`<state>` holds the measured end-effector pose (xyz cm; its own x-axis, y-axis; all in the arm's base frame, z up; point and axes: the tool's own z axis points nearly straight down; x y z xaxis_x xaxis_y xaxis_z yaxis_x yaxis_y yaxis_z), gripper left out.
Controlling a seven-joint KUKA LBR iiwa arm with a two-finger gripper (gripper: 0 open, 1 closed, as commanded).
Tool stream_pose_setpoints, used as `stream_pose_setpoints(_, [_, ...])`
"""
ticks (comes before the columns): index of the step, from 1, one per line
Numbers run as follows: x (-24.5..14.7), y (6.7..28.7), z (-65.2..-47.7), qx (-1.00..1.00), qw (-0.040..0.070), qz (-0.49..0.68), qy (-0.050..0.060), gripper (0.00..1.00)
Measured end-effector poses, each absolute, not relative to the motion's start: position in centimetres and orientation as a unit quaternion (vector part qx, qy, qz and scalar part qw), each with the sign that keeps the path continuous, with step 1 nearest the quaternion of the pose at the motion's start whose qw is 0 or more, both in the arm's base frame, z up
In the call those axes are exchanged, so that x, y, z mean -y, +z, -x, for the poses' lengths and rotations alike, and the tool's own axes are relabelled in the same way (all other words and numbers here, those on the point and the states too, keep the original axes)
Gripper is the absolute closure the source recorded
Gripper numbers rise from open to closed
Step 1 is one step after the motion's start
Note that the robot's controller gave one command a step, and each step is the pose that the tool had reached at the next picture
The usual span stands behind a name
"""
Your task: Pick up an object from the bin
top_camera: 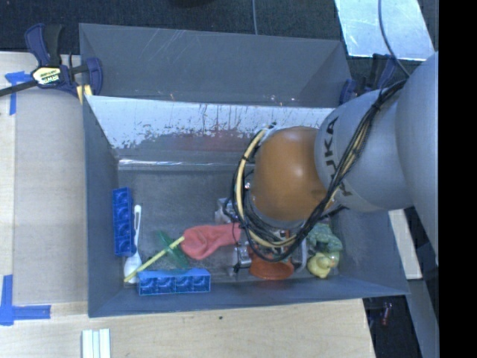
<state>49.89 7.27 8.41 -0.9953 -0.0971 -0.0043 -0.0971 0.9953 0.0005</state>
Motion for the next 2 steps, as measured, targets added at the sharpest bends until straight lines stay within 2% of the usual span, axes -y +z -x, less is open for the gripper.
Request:
stream_pose_setpoints(1, [-6.86,7.08,-48.62,-0.998,0.006,-0.066,0.002,1.0])
stream_pose_setpoints(2, [-6.86,7.11,-48.62,-0.998,0.007,-0.066,0.002,1.0])
